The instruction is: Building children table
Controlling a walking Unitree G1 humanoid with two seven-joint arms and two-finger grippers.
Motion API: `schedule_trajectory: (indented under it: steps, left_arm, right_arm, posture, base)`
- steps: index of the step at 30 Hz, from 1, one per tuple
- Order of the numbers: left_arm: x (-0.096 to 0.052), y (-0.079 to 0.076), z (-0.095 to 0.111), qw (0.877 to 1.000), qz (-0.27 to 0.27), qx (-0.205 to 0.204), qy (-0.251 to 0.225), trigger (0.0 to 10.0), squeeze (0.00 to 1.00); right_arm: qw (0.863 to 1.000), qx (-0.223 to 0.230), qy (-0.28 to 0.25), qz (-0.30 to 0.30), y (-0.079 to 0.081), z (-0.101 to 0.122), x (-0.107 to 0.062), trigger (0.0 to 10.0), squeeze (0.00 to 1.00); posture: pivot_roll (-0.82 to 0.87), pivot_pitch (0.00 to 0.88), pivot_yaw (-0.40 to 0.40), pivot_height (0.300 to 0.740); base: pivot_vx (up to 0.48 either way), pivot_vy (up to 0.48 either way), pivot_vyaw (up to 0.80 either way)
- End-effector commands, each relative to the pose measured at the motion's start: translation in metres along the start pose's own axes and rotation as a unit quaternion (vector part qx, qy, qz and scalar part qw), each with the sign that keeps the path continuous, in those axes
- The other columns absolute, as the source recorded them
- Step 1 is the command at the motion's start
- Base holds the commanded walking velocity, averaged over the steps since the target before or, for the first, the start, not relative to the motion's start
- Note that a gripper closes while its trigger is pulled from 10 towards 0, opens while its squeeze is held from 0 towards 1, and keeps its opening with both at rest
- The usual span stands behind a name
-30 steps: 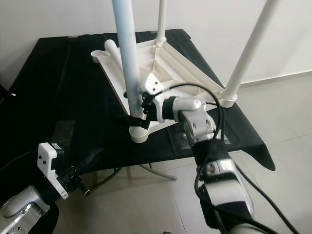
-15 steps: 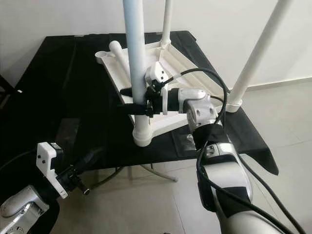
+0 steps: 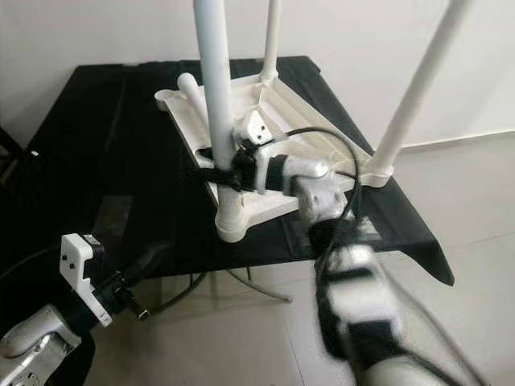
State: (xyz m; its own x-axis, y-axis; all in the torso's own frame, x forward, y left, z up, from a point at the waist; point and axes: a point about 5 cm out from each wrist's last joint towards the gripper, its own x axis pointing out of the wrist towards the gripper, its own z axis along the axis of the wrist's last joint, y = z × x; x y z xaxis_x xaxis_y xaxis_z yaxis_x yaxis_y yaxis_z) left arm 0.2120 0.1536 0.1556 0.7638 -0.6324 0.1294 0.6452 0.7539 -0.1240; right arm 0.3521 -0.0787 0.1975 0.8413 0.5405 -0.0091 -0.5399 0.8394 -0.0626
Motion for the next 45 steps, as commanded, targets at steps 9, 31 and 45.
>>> schedule_trajectory:
  steps: [9, 31, 45]
  left_arm:
    - [0.001, 0.006, -0.002, 1.000, -0.001, 0.002, 0.005, 10.0, 0.00]
    - [-0.001, 0.004, -0.006, 1.000, 0.000, 0.002, 0.008, 10.0, 0.00]
    - [-0.007, 0.001, -0.006, 1.000, -0.001, 0.000, 0.017, 10.0, 0.00]
  right_arm:
    - [0.993, 0.020, 0.115, -0.034, 0.018, -0.044, -0.005, 4.8, 0.00]
    - [0.925, -0.123, 0.018, 0.360, -0.029, 0.042, -0.006, 10.0, 0.00]
    - [0.913, -0.050, 0.028, 0.404, -0.039, 0.022, -0.004, 0.0, 0.00]
  posture:
    - [-0.01, 0.104, -0.024, 0.740]
    - [0.01, 0.091, -0.014, 0.740]
    - [0.04, 0.107, 0.001, 0.740]
  base:
    - [0.000, 0.000, 0.00]
    - [0.000, 0.000, 0.00]
    - [0.000, 0.000, 0.00]
